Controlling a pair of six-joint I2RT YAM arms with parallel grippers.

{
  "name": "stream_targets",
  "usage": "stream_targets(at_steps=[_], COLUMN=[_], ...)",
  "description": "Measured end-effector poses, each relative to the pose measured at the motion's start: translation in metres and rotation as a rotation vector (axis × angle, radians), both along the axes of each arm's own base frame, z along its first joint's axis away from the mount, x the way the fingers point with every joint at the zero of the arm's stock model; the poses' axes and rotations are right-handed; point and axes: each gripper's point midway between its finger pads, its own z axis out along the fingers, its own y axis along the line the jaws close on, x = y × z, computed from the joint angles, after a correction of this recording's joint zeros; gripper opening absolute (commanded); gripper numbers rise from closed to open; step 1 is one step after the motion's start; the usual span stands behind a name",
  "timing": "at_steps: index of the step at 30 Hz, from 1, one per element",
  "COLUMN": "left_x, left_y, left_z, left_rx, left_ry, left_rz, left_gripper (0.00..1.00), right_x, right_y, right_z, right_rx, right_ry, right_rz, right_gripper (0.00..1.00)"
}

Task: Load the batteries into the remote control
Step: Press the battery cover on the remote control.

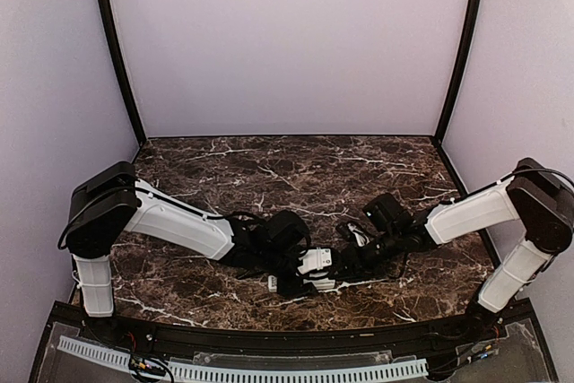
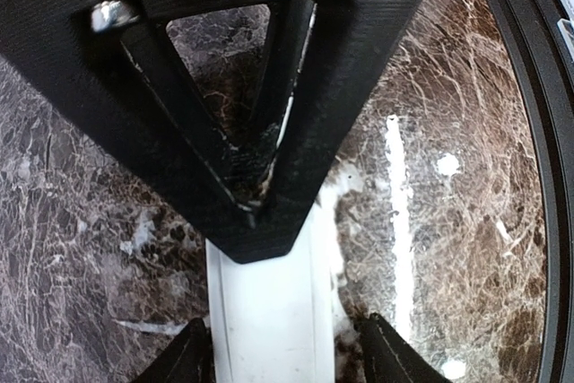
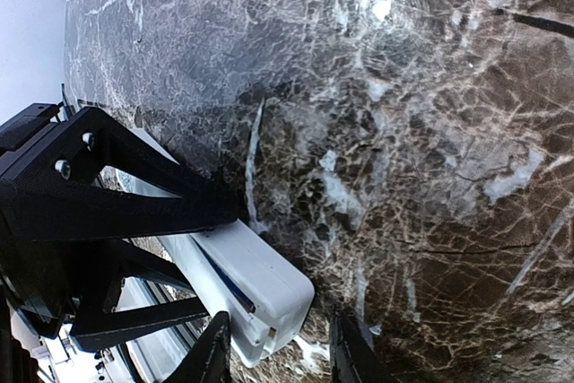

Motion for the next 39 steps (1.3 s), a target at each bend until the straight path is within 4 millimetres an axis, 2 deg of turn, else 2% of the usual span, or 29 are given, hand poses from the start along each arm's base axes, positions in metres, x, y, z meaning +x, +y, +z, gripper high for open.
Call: stream_targets(at_steps=[10,18,21,23,24,28,31,39], left_x=[-0.002,-0.005,-0.005,-0.005,-0.003,0.000,0.001,0.006], left_y=[0.004,0.012,0.014,0.013,0.014,0.018,0.025,0.054], left_z=[0.000,0.002,0.006,0.012,0.016,0.031,0.044,0.061], left_rx=[-0.002,0.003,-0.002,-0.014,-0.021,-0.049,-0.072,-0.101], left_ry=[0.008,0.014,0.013,0.009,0.006,-0.002,-0.006,-0.001], left_rz=[0.011,0.019,0.021,0.024,0.028,0.043,0.057,0.125], left_gripper=[0.62,0.65,0.66,0.67,0.67,0.68,0.68,0.70], right_x=[-0.001,0.005,0.006,0.008,0.009,0.014,0.015,-0.003], right_y=[0.000,0.005,0.003,0.001,0.000,0.003,0.008,0.020], right_z=[0.002,0.022,0.025,0.030,0.033,0.051,0.057,0.038], right_rx=[-0.007,0.014,0.000,-0.012,-0.016,0.002,0.024,0.006], right_ry=[0.001,-0.037,-0.045,-0.060,-0.071,-0.116,-0.129,-0.082], right_rz=[0.007,0.006,0.003,0.002,0.000,0.003,0.013,0.072], right_gripper=[0.37,0.32,0.24,0.05,0.00,0.00,0.00,0.00])
